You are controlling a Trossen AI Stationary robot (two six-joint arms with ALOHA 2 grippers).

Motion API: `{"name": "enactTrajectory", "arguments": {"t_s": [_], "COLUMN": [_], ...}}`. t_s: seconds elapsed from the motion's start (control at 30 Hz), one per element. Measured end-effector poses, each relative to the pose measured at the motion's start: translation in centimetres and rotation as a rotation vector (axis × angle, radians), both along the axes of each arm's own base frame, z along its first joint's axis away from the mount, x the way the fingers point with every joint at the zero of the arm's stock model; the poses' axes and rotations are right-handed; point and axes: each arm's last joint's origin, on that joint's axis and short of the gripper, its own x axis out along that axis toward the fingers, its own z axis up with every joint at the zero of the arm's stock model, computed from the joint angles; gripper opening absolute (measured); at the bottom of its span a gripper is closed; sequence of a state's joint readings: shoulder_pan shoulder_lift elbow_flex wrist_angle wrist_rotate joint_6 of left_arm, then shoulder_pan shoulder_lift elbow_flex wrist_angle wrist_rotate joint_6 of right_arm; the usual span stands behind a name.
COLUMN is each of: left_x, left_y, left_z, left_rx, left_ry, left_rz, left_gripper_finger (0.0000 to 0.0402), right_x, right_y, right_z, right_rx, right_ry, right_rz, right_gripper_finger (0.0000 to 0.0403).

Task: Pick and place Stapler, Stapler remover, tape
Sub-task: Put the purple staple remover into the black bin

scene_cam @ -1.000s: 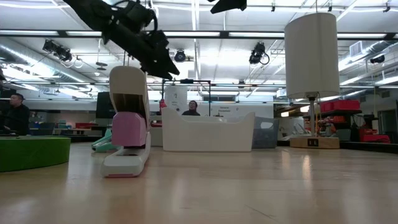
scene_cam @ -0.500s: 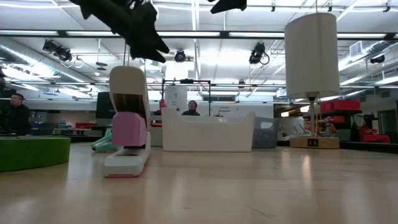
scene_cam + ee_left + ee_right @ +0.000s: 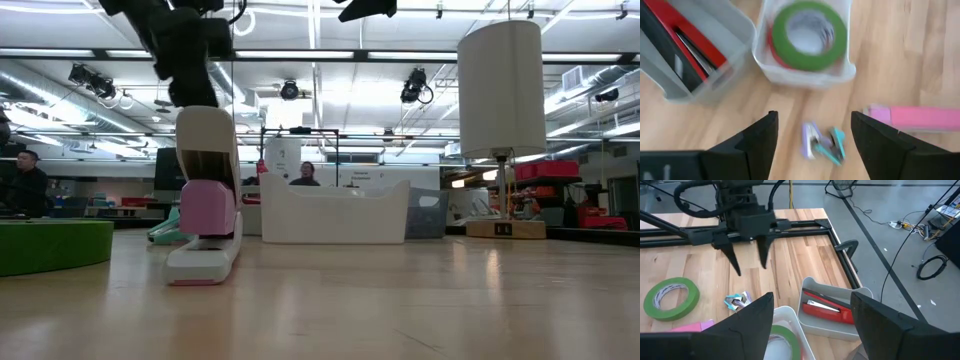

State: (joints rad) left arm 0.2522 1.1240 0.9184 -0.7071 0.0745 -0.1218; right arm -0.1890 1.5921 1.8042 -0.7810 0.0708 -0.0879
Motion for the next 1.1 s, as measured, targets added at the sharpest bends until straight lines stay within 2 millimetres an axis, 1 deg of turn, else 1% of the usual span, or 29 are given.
{"name": "enactTrajectory", "arguments": {"t_s": [0.07, 0.23, 0.43, 0.8, 1.0, 1.1], "left_x": [-0.2, -0.5, -0.9, -1.2, -1.6, -1.3], "left_y": [-0.3, -0.6, -0.7, -0.6, -0.7, -0.7], "left_z": [-0.3, -1.9, -4.1, -8.4, -10.1, -10.7], "left_rx": [-0.016, -0.019, -0.025, 0.030, 0.023, 0.014], "left_ry": [0.034, 0.088, 0.122, 0.077, 0.088, 0.076], "left_rz": [-0.010, -0.014, -0.013, 0.009, 0.006, 0.002], "left_gripper_finger": [0.0247, 0.0238, 0.0228, 0.0202, 0.0197, 0.0197], "right_x": [0.0, 0.0, 0.0, 0.0, 0.0, 0.0], "right_y": [0.0, 0.0, 0.0, 0.0, 0.0, 0.0], "right_z": [0.0, 0.0, 0.0, 0.0, 0.0, 0.0], "right_rx": [0.000, -0.005, -0.006, -0.006, -0.006, -0.006], "right_ry": [0.000, 0.002, 0.002, 0.002, 0.003, 0.002], "right_rz": [0.000, 0.004, 0.004, 0.004, 0.005, 0.005], "right_gripper_finger": [0.0262, 0.0262, 0.0262, 0.0262, 0.0262, 0.0262]}}
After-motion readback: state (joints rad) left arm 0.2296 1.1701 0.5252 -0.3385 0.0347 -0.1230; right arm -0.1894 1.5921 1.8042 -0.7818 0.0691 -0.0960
